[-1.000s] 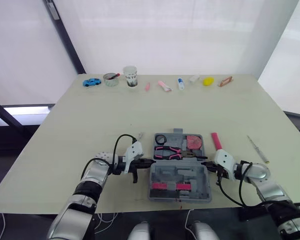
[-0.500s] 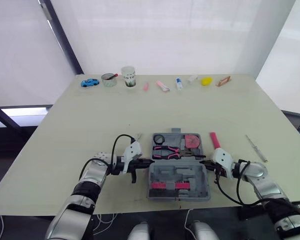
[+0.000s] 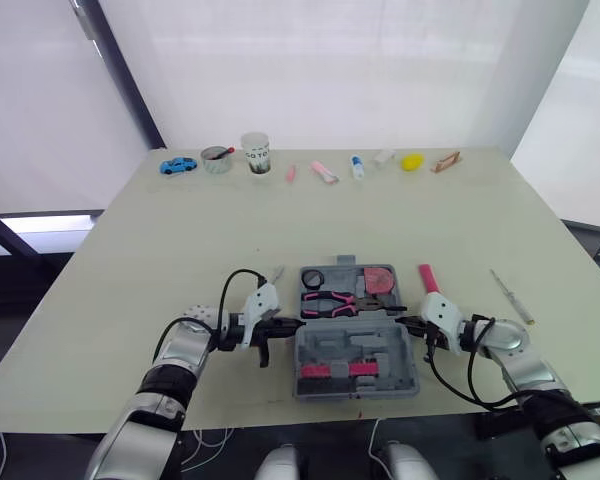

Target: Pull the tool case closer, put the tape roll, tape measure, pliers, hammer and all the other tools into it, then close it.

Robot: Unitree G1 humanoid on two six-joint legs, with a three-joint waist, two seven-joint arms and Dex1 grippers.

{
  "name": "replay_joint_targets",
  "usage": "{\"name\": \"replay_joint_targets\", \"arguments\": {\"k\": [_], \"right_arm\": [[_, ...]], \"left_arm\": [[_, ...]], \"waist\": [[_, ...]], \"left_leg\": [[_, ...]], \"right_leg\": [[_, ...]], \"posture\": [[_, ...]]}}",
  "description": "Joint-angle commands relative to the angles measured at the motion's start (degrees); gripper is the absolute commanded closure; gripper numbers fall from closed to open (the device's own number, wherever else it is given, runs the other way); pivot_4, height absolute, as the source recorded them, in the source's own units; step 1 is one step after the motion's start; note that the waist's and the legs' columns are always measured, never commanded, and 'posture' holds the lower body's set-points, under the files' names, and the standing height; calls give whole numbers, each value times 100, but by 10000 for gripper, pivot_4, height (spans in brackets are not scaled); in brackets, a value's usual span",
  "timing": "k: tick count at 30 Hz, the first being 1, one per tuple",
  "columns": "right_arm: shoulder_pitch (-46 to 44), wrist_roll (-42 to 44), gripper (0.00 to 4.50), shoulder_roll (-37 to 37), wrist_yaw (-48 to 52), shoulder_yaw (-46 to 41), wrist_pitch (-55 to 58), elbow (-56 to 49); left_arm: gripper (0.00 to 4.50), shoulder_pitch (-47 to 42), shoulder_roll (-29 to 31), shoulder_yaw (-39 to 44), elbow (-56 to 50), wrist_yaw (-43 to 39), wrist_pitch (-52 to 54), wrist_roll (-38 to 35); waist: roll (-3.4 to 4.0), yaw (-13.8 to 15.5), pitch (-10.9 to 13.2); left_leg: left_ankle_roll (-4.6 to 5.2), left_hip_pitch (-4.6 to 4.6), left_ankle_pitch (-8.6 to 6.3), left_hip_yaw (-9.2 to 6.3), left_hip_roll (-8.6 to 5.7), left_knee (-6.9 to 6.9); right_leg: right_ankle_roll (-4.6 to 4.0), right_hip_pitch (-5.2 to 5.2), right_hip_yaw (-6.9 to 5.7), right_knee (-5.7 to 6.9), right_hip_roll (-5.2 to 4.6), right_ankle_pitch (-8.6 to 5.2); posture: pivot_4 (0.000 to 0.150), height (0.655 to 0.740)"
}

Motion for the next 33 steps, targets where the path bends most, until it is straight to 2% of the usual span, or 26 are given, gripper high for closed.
{"name": "replay_joint_targets", "arguments": {"k": [1,33], "right_arm": [[-100,93,44807,118,-2,33,-192,-152],[-53,122,44807,120,80,27,-81,-254]], "left_arm": [[45000,34,2,-3,-68,69,38,34],[45000,-39,68,-20,33,30,19,47]], "waist": [[0,0,0],[0,1,0]], "left_leg": [[0,0,0,0,0,0],[0,-1,0,0,0,-2]], "right_leg": [[0,0,0,0,0,0],[0,-2,1,0,0,0]], "posture": [[1500,7400],[1500,7400]]}}
